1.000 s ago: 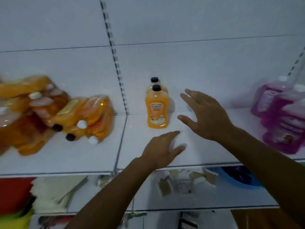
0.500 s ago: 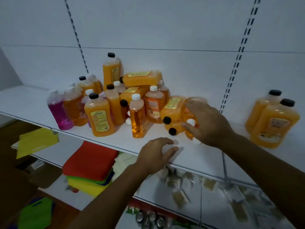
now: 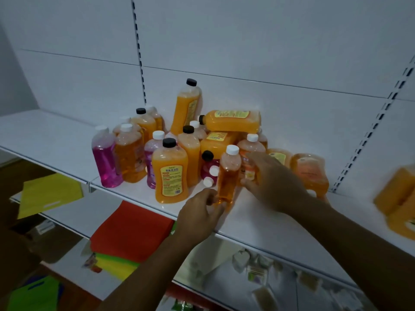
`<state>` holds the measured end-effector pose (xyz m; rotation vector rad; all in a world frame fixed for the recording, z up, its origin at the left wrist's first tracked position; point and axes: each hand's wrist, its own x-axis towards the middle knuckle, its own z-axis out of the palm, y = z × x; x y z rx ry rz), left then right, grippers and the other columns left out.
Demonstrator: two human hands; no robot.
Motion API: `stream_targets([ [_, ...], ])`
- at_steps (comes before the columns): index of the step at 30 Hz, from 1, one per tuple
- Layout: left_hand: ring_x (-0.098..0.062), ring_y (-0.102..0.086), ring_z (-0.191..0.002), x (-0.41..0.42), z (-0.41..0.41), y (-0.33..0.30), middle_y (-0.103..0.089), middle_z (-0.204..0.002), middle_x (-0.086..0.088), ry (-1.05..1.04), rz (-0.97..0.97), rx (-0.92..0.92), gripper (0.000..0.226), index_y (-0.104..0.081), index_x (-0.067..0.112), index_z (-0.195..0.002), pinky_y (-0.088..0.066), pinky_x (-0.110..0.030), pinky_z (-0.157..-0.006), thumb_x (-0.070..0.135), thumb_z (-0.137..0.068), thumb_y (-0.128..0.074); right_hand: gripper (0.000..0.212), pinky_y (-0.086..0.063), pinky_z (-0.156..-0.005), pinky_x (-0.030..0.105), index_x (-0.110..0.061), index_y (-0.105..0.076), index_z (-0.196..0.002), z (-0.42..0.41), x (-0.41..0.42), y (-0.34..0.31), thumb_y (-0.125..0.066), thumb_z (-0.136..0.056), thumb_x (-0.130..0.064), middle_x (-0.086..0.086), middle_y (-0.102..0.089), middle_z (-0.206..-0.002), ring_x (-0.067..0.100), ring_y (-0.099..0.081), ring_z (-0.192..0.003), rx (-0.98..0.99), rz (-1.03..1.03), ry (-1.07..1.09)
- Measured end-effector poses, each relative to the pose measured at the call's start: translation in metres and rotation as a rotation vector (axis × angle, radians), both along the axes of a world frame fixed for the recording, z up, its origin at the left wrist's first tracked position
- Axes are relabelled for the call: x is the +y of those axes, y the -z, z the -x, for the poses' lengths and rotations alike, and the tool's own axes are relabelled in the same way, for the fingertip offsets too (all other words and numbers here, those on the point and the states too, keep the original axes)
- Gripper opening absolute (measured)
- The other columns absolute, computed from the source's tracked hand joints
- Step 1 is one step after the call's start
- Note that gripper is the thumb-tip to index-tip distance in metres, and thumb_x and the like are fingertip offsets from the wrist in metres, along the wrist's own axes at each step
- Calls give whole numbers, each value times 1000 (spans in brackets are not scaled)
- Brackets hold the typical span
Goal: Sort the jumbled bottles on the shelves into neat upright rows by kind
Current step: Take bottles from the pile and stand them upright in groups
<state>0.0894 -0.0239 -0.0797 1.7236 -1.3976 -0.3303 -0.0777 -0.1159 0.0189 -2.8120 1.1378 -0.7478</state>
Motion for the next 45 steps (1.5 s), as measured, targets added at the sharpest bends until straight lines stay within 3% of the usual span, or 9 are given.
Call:
stream_targets([
  [9, -7, -55, -66, 12, -44, -4, -56, -69, 12, -363, 167, -12, 25, -50, 27, -77, -44, -27, -54, 44, -85, -67, 60, -51, -96, 43, -19, -44, -138, -20, -10, -6, -61, -87, -46, 2, -55, -135, 23, -55, -120, -131, 77, -7],
  [14, -17, -51, -105, 9, -74, -2, -53, -111, 4, -585, 205, 100, 65, -46, 22, -116, -50, -37, -78, 44, -68, -82, 60, -37, -104, 35, -10, -52, -134, -46, 6, -14, -56, -86, -45, 9, -54, -139, 26, -50, -128, -168, 231, -123],
  [17, -17, -58, -107, 1, -81, 0, -58, -115, 6, -474, 189, 225, 72, -44, 26, -122, -54, -42, -83, 37, -65, -86, 58, -32, -103, 31, -8, -53, -134, -54, 11, -11, -57, -87, -43, 10, -55, -137, 26, -51, -127, -140, 281, -162],
  [21, -18, -63, -100, -5, -96, 3, -63, -111, 4, -426, 115, 198, 72, -52, 30, -113, -58, -43, -78, 65, -56, -80, 57, -34, -104, 30, -7, -52, -135, -51, 9, -3, -56, -89, -41, 10, -54, -139, 26, -49, -129, -139, 237, -153],
  [26, -14, -65, -100, 10, -88, 1, -67, -112, 6, -294, 139, 312, 67, -53, 26, -121, -57, -42, -84, 36, -65, -87, 58, -34, -104, 31, -9, -49, -136, -59, 13, 1, -61, -88, -39, 10, -52, -140, 26, -48, -129, -121, 184, -189],
  [30, -9, -69, -93, 33, -72, -5, -71, -104, 7, -174, 142, 397, 60, -60, 22, -116, -58, -41, -82, 33, -65, -88, 63, -43, -105, 43, -16, -41, -139, -79, 24, -1, -58, -88, -49, 4, -49, -140, 22, -46, -129, -138, 59, -263],
  [36, -12, -70, -96, 53, -28, -21, -73, -105, 4, 20, 113, 472, 56, -62, 17, -117, -57, -32, -83, 27, -66, -85, 65, -50, -97, 45, -27, -27, -146, -68, 30, 7, -49, -91, -56, -2, -47, -143, 18, -50, -126, -164, -158, -380],
  [40, -12, -70, -97, 40, 7, -24, -73, -106, 4, 120, 55, 481, 55, -62, 17, -117, -57, -35, -86, 29, -68, -84, 60, -47, -96, 30, -21, -33, -145, -25, 27, 3, -58, -93, -38, 1, -50, -141, 9, -49, -123, -258, -260, -367],
  [45, 0, -68, -92, 5, 77, -27, -71, -98, 19, 270, -14, 433, 56, -60, 32, -110, -57, -22, -79, 42, -60, -80, 45, -43, -78, 5, -14, -51, -132, 64, 15, -2, -62, -92, -31, -4, -61, -114, -3, -53, -94, -320, -260, -223],
])
